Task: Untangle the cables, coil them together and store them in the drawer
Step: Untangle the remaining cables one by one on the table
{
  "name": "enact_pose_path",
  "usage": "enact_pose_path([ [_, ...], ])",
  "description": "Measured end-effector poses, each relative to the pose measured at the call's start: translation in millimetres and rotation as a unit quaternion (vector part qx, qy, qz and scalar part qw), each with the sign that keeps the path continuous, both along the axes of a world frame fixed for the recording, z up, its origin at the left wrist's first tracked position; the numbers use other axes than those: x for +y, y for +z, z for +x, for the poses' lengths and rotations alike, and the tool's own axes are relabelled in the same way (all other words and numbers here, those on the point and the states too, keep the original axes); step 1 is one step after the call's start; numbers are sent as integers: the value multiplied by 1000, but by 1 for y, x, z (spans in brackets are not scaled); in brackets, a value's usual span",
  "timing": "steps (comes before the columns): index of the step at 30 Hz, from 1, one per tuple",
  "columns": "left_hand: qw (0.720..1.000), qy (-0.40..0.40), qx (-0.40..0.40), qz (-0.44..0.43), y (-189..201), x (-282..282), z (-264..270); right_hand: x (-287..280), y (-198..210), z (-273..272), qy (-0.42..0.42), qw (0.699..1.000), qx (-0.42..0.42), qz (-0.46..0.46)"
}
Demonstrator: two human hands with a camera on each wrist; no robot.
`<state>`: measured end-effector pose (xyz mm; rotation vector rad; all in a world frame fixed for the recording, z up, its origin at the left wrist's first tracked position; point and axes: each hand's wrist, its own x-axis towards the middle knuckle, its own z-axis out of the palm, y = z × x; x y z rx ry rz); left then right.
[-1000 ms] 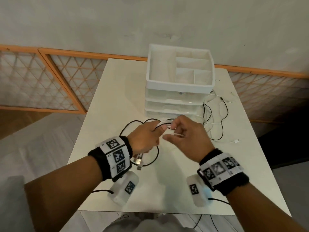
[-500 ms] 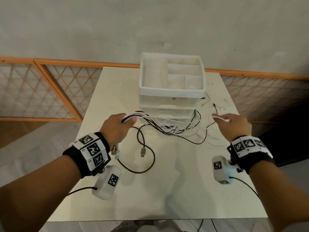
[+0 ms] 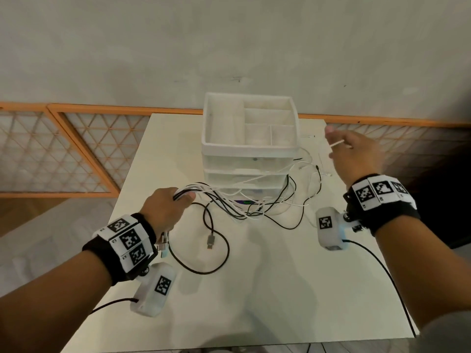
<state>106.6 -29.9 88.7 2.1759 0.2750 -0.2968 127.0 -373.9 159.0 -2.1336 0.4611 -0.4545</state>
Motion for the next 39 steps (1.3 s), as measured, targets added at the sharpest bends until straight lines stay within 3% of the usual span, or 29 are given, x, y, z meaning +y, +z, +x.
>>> enact_pose_path([
  [4, 994, -68, 46, -74, 11, -17, -7, 16, -6, 20, 53, 998, 24, -31],
  [8, 993, -38, 40, -100, 23, -25, -10, 2, -34, 30, 44, 998, 14, -38],
  [10, 990, -10, 36, -134, 24, -21, -8, -11, -58, 24, 77, 988, 103, -87],
  [13, 989, -2, 24, -145, 21, -11, -9, -14, -99, -3, 102, 927, 302, -199],
  [14, 989, -6, 21, -146, 19, -8, -10, -10, -107, -12, 98, 914, 324, -222],
  [16, 988, -14, 27, -153, 15, -6, -12, 10, -105, -28, 112, 933, 279, -200],
  [18, 985, -37, 39, -165, 13, -12, -14, 43, -94, -42, 201, 953, 193, -119],
  [20, 982, -90, 29, -164, 15, -25, -18, 84, -80, -53, 317, 928, 172, -90],
  [22, 978, -163, -9, -131, 21, -39, -22, 112, -85, -56, 364, 908, 180, -102],
  [27, 955, -285, -25, -72, 35, -34, -30, 87, -113, -40, 276, 919, 215, -184],
  [29, 950, -313, -5, -22, 34, -23, -31, 69, -111, -35, 184, 949, 190, -174],
  [31, 947, -320, -1, 26, 26, -15, -31, 66, -107, -34, 165, 961, 144, -168],
  [36, 937, -343, -18, 59, 2, -12, -27, 122, -107, -55, 392, 887, 164, -182],
  [39, 932, -360, -2, 47, 4, -11, -29, 123, -115, -45, 385, 870, 212, -223],
])
